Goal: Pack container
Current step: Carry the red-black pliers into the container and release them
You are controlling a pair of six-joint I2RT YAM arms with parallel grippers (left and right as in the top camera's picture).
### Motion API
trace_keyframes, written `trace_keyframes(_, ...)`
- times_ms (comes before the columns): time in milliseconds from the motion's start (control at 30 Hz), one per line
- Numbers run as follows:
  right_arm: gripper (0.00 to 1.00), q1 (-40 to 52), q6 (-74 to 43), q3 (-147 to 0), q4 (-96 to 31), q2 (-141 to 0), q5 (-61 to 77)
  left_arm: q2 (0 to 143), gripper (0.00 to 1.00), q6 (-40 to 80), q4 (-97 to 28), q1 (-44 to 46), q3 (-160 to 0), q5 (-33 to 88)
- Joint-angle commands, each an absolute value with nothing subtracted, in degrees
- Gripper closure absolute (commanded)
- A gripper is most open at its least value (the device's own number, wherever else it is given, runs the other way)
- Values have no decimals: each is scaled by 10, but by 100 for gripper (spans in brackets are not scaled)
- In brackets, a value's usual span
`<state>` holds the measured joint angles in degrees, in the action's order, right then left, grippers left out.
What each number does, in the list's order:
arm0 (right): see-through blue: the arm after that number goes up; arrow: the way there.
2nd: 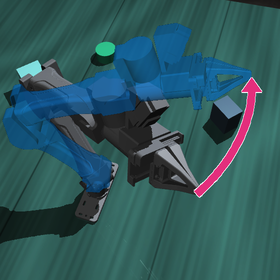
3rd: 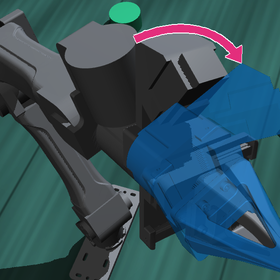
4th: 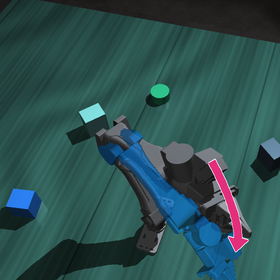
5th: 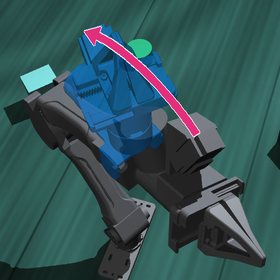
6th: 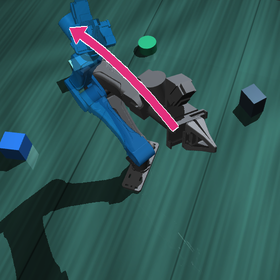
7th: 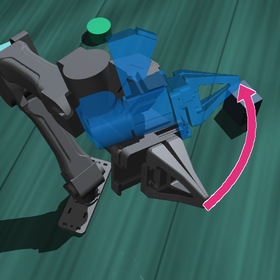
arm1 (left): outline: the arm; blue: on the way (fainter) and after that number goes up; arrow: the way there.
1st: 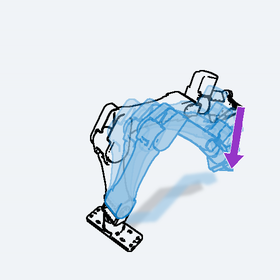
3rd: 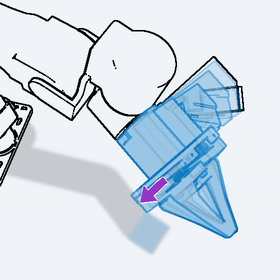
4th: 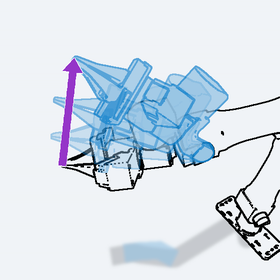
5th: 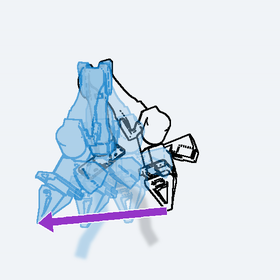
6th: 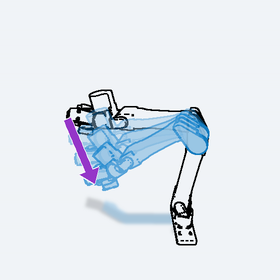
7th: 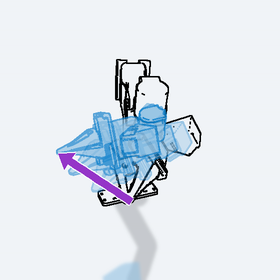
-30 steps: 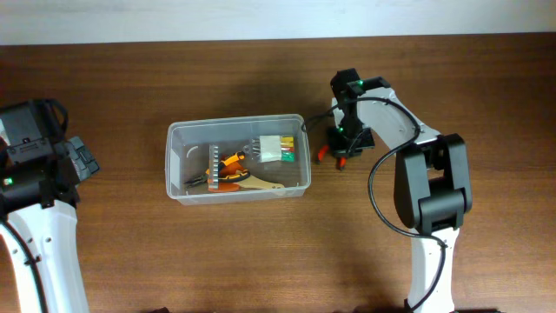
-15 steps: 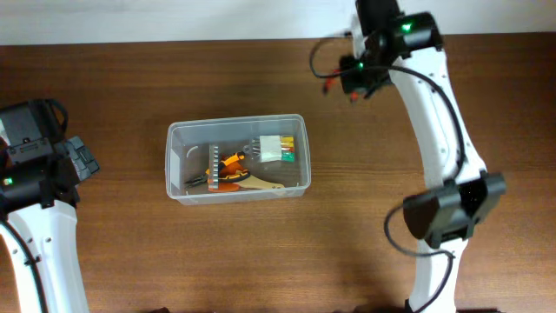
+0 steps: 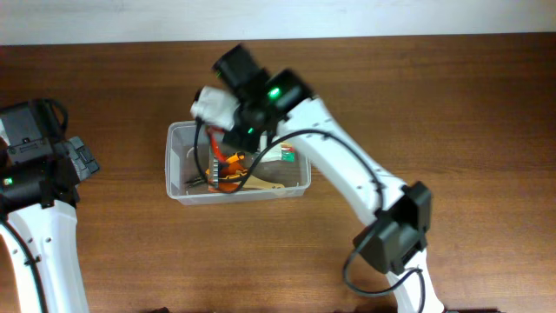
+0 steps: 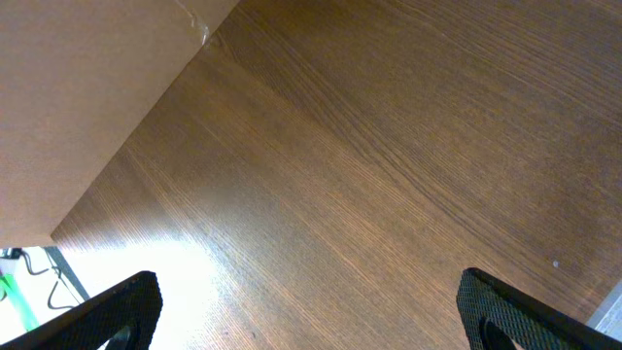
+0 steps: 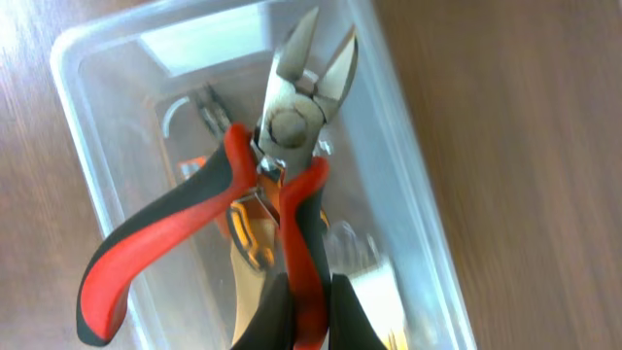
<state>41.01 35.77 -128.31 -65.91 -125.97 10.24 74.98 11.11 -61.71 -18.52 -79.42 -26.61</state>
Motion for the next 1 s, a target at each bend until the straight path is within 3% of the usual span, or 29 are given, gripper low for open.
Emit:
trace_keyframes(0,96,430,472,-1219,-603,-1273,110,743,1,104,-618,-189,-804,-272)
trace_keyframes(233,95,446,514,-1143,-473,-1274,103,743,1,104,-618,-189,-804,-272)
trace_keyframes(267,80,446,513,-1143,-469,-1274,103,743,1,104,-618,-189,-804,-272)
trace_keyframes(300,59,446,502,-1143,-463,-1274,102,743,1,104,-618,-189,-804,-272)
trace_keyframes(333,46,446,489,-1143,-460,-1274,99,743,1,104,-618,-189,-804,-272)
trace_keyframes(467,23,446,411,-1145,-469,-1270,70,743,1,104,-618,-189,-804,-272)
trace_keyframes(767,20,423,269,-1198,-631,-1199,-59,743,1,104,-618,-189,-804,-272)
trace_keyframes(833,12,406,236,-1221,-674,-1173,-58,743,1,104,-618,-189,-804,-272)
trace_keyframes(867,1,395,216,-1230,-693,-1159,-58,743,1,104,-618,-189,-804,-272)
trace_keyframes(967,1,367,187,-1244,-728,-1122,-56,743,1,104,-618,-189,-804,-272)
